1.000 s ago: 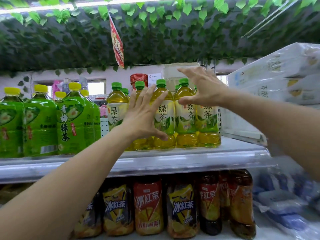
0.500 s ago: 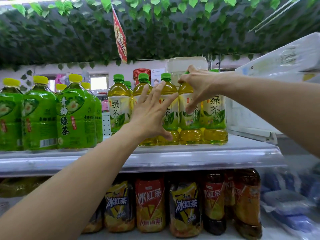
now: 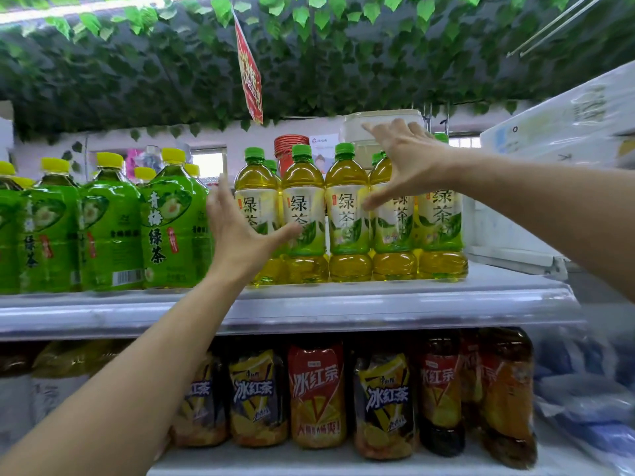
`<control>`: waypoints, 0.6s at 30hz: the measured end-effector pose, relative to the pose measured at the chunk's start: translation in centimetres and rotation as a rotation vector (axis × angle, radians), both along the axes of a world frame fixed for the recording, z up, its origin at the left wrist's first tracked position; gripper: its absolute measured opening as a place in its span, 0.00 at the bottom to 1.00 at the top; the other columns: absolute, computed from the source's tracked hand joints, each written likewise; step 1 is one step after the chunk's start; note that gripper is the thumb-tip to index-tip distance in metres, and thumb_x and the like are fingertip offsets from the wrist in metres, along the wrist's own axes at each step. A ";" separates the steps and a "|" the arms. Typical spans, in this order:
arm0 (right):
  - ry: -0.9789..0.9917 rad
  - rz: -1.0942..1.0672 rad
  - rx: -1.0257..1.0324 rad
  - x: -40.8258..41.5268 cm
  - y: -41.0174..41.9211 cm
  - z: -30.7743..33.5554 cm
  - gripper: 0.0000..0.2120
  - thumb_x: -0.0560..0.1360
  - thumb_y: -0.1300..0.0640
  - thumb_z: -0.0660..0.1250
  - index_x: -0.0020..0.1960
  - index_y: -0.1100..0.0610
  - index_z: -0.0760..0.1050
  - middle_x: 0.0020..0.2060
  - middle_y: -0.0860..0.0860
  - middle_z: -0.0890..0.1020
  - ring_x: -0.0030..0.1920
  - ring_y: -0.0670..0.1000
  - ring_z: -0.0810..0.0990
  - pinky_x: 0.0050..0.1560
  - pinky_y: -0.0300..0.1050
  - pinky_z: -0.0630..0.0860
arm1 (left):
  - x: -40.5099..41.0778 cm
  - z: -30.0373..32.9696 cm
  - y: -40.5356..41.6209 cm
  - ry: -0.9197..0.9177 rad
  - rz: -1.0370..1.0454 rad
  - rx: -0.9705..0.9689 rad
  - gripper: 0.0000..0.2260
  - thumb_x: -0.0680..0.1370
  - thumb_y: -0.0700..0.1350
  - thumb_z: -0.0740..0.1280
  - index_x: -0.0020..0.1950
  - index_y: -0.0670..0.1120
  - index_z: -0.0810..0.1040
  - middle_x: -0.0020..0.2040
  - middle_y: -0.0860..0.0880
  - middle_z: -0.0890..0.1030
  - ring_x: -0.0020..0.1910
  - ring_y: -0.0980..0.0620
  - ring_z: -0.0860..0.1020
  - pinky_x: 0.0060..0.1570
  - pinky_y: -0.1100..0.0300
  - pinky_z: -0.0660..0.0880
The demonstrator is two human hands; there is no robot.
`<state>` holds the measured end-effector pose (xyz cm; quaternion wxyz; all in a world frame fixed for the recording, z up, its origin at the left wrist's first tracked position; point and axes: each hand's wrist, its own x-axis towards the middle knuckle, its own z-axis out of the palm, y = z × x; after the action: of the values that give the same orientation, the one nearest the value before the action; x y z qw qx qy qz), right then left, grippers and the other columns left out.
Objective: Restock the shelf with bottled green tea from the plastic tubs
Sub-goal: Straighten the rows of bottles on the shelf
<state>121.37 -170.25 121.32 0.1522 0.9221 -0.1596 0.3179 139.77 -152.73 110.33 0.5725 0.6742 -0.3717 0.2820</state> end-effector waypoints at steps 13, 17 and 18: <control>0.018 -0.066 -0.133 3.7 2.1 -2.3 0.66 0.56 0.34 0.80 0.80 0.52 0.45 0.73 0.60 0.62 0.74 0.62 0.60 0.72 0.59 0.62 | 1.0 -1.3 0.0 0.171 -0.135 0.268 0.70 0.62 0.56 0.83 0.77 0.53 0.24 0.83 0.47 0.40 0.81 0.44 0.49 0.77 0.44 0.50; 0.013 -0.090 -0.130 3.8 2.4 -2.4 0.66 0.56 0.32 0.78 0.80 0.52 0.45 0.72 0.60 0.63 0.75 0.63 0.59 0.73 0.59 0.61 | 0.8 -1.4 0.0 0.148 -0.094 0.289 0.70 0.63 0.57 0.82 0.77 0.53 0.24 0.83 0.44 0.43 0.81 0.41 0.52 0.76 0.42 0.54; 0.006 -0.095 -0.127 3.8 2.5 -2.5 0.66 0.56 0.31 0.78 0.80 0.52 0.45 0.72 0.60 0.62 0.74 0.63 0.58 0.73 0.59 0.60 | 0.8 -1.4 0.0 0.144 -0.089 0.291 0.69 0.63 0.57 0.82 0.77 0.53 0.24 0.83 0.44 0.44 0.81 0.41 0.52 0.76 0.42 0.54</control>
<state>125.12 -167.72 118.82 0.2257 0.9030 -0.1821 0.3171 140.53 -152.69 108.90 0.5058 0.7515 -0.3960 0.1506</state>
